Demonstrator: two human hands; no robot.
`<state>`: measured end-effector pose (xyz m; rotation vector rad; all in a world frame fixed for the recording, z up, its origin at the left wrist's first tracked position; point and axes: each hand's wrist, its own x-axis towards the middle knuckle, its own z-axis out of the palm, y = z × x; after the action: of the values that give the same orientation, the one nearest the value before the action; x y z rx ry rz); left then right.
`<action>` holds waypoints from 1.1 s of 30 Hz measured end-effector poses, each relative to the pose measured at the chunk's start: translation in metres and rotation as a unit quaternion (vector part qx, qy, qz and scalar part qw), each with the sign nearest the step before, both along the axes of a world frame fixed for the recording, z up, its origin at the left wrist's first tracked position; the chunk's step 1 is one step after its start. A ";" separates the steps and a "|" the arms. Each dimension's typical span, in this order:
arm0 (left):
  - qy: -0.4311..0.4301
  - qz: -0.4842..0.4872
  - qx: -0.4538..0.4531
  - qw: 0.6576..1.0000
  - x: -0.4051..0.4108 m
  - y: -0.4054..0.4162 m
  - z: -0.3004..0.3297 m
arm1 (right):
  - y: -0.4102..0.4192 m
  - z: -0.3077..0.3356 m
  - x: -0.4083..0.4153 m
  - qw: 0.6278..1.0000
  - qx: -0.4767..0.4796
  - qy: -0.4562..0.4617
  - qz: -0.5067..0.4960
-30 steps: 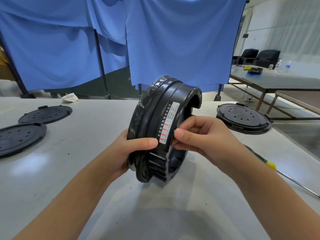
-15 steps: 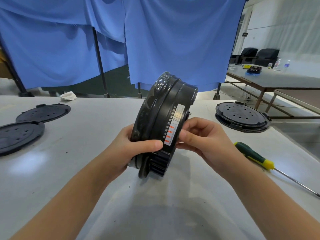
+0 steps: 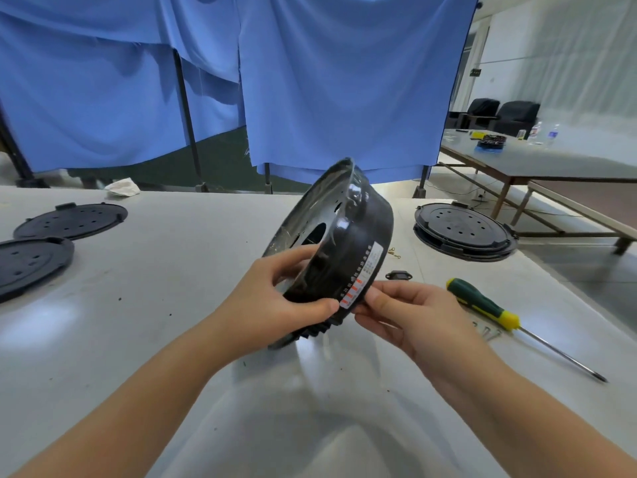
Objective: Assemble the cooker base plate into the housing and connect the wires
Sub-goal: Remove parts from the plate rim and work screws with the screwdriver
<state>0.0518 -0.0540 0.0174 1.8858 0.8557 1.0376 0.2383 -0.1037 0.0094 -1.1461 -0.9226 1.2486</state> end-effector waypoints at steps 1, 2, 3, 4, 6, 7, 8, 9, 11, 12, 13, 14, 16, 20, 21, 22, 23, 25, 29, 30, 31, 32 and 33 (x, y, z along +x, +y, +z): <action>0.010 0.004 0.010 1.000 0.002 -0.001 -0.001 | -0.001 -0.002 0.001 0.999 -0.024 0.023 0.002; 0.022 0.010 0.019 1.000 0.004 -0.003 -0.003 | -0.003 -0.003 0.003 0.998 -0.047 0.047 0.004; 0.040 0.018 0.027 0.999 0.005 -0.004 -0.004 | -0.004 -0.004 0.004 0.995 -0.067 0.071 0.004; 0.061 0.026 0.033 0.997 0.006 -0.006 -0.005 | -0.006 -0.006 0.005 0.992 -0.085 0.092 0.006; 0.100 0.039 0.048 0.993 0.006 -0.010 -0.008 | -0.010 -0.010 0.006 0.986 -0.115 0.121 0.014; 0.117 0.045 0.060 0.990 0.005 -0.012 -0.009 | -0.013 -0.012 0.005 0.982 -0.131 0.133 0.020; 0.132 0.050 0.073 0.987 0.004 -0.014 -0.010 | -0.015 -0.014 0.005 0.978 -0.148 0.144 0.027; 0.149 0.053 0.087 0.984 0.004 -0.015 -0.011 | -0.016 -0.016 0.005 0.973 -0.165 0.157 0.035; 0.192 0.055 0.112 0.973 0.004 -0.015 -0.013 | -0.018 -0.019 0.005 0.961 -0.196 0.191 0.050; 0.211 0.053 0.122 0.968 0.004 -0.015 -0.014 | -0.018 -0.020 0.005 0.954 -0.212 0.205 0.060; 0.225 0.049 0.129 0.964 0.004 -0.014 -0.015 | -0.018 -0.020 0.006 0.947 -0.228 0.215 0.072; 0.237 0.043 0.139 0.960 0.005 -0.014 -0.016 | -0.018 -0.021 0.007 0.940 -0.244 0.221 0.084; 0.275 0.039 0.164 0.947 0.005 -0.012 -0.018 | -0.019 -0.020 0.008 0.929 -0.273 0.226 0.106; 0.404 0.025 0.193 0.894 0.005 -0.005 -0.023 | -0.028 -0.023 0.007 0.907 -0.315 0.242 0.143; 0.430 0.018 0.199 0.880 0.006 -0.004 -0.024 | -0.031 -0.025 0.006 0.900 -0.322 0.251 0.150; 0.449 0.009 0.203 0.870 0.008 -0.003 -0.024 | -0.033 -0.027 0.005 0.895 -0.325 0.264 0.155; 0.460 0.001 0.205 0.864 0.010 -0.003 -0.024 | -0.035 -0.029 0.005 0.889 -0.327 0.280 0.156; 0.470 -0.008 0.202 0.859 0.013 -0.002 -0.021 | -0.039 -0.031 0.006 0.880 -0.323 0.316 0.148; 0.476 -0.019 0.182 0.860 0.017 0.001 -0.016 | -0.045 -0.032 0.007 0.866 -0.297 0.383 0.126; 0.477 -0.023 0.177 0.860 0.017 0.001 -0.015 | -0.047 -0.033 0.007 0.861 -0.290 0.400 0.122; 0.478 -0.026 0.173 0.861 0.017 0.001 -0.015 | -0.049 -0.034 0.007 0.857 -0.284 0.413 0.119; 0.479 -0.027 0.171 0.861 0.017 0.001 -0.016 | -0.051 -0.036 0.007 0.856 -0.280 0.419 0.117; 0.480 -0.028 0.168 0.861 0.017 0.000 -0.017 | -0.051 -0.037 0.008 0.856 -0.278 0.419 0.117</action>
<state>0.0686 -0.0536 0.0006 2.7574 1.1858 0.1247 0.2464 -0.1551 -0.0277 -0.7596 -0.0174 2.0635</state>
